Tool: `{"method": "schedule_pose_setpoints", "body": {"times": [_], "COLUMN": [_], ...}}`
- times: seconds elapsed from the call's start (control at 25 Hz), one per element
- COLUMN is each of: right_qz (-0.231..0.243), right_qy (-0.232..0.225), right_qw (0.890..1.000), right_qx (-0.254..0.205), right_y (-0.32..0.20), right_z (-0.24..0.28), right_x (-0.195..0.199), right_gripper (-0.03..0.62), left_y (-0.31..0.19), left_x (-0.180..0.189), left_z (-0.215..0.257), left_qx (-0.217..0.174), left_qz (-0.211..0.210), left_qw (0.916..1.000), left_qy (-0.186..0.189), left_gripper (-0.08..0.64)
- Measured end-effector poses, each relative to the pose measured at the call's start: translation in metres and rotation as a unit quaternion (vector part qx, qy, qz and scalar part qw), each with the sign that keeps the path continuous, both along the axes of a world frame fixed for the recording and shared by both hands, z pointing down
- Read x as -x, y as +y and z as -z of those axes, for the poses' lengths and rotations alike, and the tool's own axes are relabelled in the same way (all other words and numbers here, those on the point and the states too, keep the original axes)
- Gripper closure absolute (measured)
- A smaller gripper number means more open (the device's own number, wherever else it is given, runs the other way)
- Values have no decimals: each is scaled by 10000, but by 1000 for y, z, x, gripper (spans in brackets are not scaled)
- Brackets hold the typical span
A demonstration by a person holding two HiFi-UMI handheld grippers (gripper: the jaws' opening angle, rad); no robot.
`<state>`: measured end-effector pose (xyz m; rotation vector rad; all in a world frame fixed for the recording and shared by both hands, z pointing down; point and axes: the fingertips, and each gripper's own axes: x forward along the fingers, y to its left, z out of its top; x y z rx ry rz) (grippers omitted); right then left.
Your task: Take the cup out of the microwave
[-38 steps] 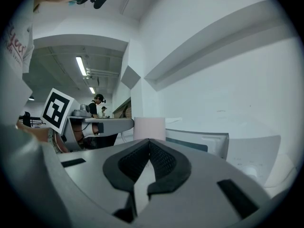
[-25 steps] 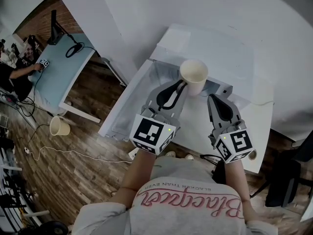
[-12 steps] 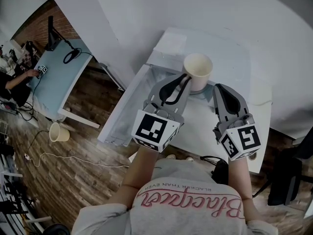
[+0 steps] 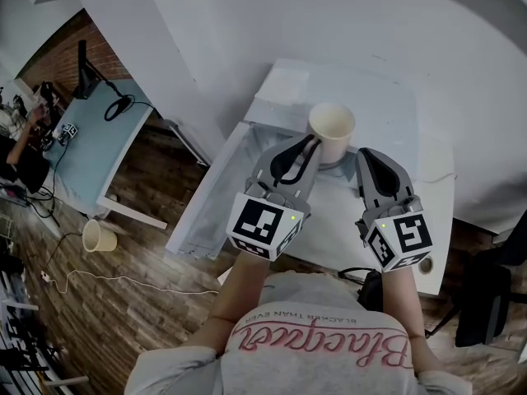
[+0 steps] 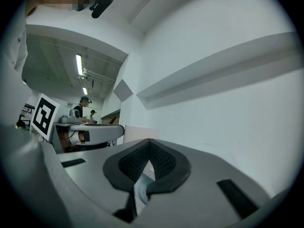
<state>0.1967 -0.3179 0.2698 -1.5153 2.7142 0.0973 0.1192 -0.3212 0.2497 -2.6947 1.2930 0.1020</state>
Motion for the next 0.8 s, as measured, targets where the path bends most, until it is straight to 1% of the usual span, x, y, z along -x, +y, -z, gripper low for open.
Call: {"method": "schedule_pose_setpoints", "body": {"times": [0.28,0.8], "right_qz": [-131,-135], "right_qy": [56,81], "right_qw": [9999,9998], "right_qx": [-91,-100], "right_y": [-1,-3], "right_z": [4,4], "right_x": [-2,-8], "right_gripper": [583,583], "left_y": [-2,-4], "left_x": [-1,-5], "left_z": [3,6], "left_qx": [-30,-70], "left_qz": [-43,-68], "left_qw": [9999,9995], "left_qy": [119,285], "left_gripper": [511,510]}}
